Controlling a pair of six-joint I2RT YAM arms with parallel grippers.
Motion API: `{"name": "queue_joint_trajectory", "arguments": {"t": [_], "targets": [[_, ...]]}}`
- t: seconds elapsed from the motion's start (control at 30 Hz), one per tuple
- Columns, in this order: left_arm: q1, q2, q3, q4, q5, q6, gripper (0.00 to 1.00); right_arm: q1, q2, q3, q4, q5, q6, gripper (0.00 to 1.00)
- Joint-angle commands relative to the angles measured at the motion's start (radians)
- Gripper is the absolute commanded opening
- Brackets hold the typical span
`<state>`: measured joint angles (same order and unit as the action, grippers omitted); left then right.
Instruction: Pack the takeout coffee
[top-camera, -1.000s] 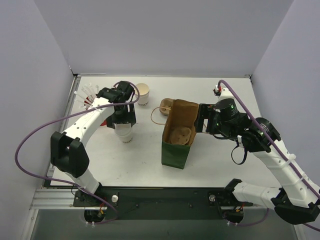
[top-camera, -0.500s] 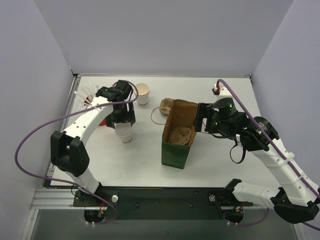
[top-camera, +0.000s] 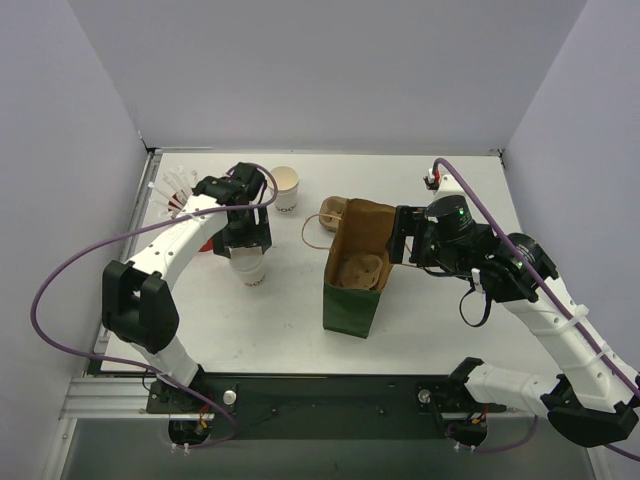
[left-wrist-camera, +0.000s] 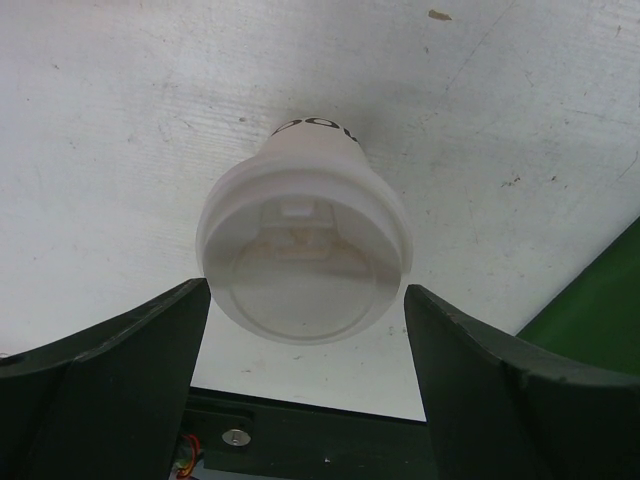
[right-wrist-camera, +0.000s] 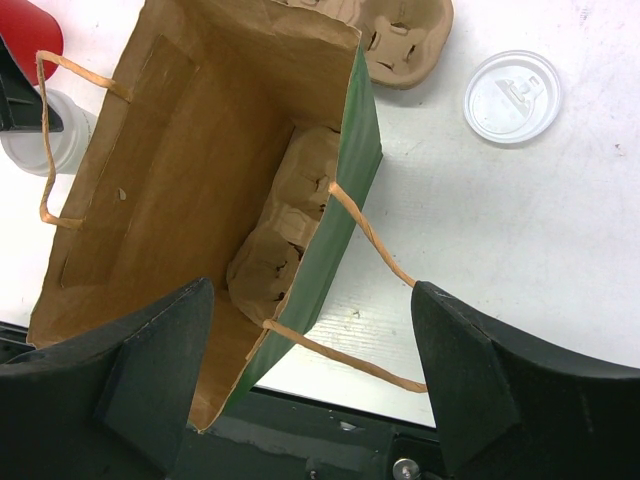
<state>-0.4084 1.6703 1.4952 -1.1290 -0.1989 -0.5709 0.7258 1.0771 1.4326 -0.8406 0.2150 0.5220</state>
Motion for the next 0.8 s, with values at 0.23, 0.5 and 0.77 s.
{"name": "queue_joint_trajectory", "arguments": {"t": [0.23, 0.5, 0.77], "targets": [[0.008, 0.012, -0.026, 0.055, -0.014, 0.003, 0.9, -0.009, 0.004, -0.017, 0.009, 0.009, -0.004, 0.75], [0.008, 0.006, -0.047, 0.061, -0.008, -0.004, 0.9, -0.009, 0.009, -0.02, 0.014, 0.007, -0.002, 0.75], [0.008, -0.032, -0.035, 0.06, 0.016, 0.005, 0.91, -0.009, 0.01, -0.023, 0.017, 0.004, -0.004, 0.75]]}}
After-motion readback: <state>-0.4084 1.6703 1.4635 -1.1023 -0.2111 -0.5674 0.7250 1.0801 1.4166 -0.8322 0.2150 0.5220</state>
